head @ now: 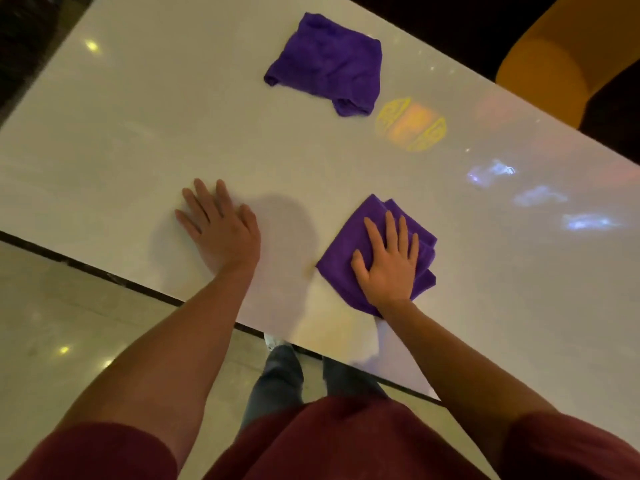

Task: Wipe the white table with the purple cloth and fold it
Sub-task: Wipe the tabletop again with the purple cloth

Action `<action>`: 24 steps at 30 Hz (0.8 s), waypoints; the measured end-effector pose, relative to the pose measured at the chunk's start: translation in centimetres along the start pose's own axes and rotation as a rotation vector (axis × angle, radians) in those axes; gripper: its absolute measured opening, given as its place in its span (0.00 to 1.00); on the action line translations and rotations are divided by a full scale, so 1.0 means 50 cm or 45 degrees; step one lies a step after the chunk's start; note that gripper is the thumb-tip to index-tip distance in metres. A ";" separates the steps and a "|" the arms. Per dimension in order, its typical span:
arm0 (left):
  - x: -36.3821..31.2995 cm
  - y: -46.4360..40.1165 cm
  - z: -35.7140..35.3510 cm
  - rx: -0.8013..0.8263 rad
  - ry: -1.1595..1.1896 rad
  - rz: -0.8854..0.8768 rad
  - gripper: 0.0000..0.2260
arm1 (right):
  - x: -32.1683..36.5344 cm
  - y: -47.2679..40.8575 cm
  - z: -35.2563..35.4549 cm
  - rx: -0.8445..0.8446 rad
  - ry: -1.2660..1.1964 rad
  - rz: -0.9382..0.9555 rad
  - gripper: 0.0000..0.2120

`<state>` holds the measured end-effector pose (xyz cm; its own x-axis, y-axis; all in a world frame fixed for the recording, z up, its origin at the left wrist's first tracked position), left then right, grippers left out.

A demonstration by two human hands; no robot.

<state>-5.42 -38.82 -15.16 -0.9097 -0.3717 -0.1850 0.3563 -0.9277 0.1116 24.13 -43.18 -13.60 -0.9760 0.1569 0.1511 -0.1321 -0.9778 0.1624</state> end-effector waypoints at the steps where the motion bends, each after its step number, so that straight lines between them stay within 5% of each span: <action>1: 0.000 0.000 -0.002 -0.006 -0.004 0.003 0.29 | 0.006 -0.034 0.005 -0.023 0.000 -0.057 0.33; 6: 0.000 0.001 -0.011 -0.060 -0.019 0.011 0.29 | 0.121 -0.227 0.015 -0.091 -0.047 -0.208 0.37; 13: -0.006 0.000 -0.008 -0.098 -0.057 0.007 0.28 | 0.214 -0.182 -0.013 -0.078 -0.088 0.253 0.39; 21: -0.058 0.018 0.018 -0.047 0.049 0.189 0.27 | -0.119 0.128 -0.020 0.092 0.021 0.657 0.34; 24: -0.182 0.045 0.017 -0.035 -0.017 -0.028 0.27 | -0.277 0.072 0.024 0.063 0.020 0.545 0.34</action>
<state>3.50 -37.51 -12.38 -0.9200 -0.3512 -0.1741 0.3421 -0.9362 0.0808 37.36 -48.72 -13.91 -0.9436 -0.2638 0.2001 0.2933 -0.9464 0.1353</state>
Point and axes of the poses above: each hand's wrist, its own y-axis away from the middle knuckle, its own z-axis out of the back of the hand, x = y × z, the point moved 3 cm from there along -y, towards the middle knuckle, and after that the axes turned 6 degrees about -z, right-handed, at the moved point
